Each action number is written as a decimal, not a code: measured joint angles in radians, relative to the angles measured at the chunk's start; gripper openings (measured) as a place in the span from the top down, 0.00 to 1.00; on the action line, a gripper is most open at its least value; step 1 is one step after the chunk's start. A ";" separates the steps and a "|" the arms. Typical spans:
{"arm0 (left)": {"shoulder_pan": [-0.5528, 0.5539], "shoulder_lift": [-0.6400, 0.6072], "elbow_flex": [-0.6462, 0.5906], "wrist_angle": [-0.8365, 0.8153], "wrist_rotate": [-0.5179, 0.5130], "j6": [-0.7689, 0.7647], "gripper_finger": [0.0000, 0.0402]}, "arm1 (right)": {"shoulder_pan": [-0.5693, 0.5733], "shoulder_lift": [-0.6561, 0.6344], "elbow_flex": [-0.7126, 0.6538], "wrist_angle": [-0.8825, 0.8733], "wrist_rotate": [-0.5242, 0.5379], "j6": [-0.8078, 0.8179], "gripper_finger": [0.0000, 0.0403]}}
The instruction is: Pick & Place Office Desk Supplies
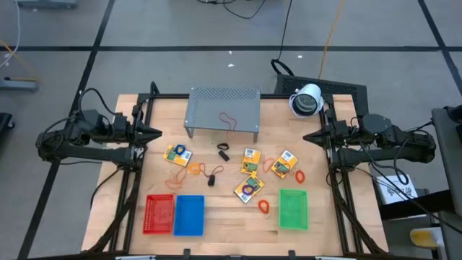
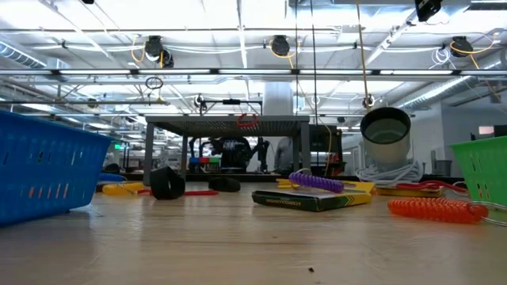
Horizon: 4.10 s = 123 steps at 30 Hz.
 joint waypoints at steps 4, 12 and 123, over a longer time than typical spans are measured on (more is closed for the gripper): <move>0.000 0.000 0.000 0.000 0.000 0.000 0.90 | 0.000 0.000 0.000 0.000 0.000 0.000 1.00; 0.000 0.000 0.000 0.000 0.000 0.000 0.90 | 0.000 0.000 0.000 0.002 0.000 0.000 1.00; -0.056 0.412 0.000 0.228 0.066 -0.060 0.90 | 0.028 0.750 0.000 0.729 -0.177 -0.021 0.88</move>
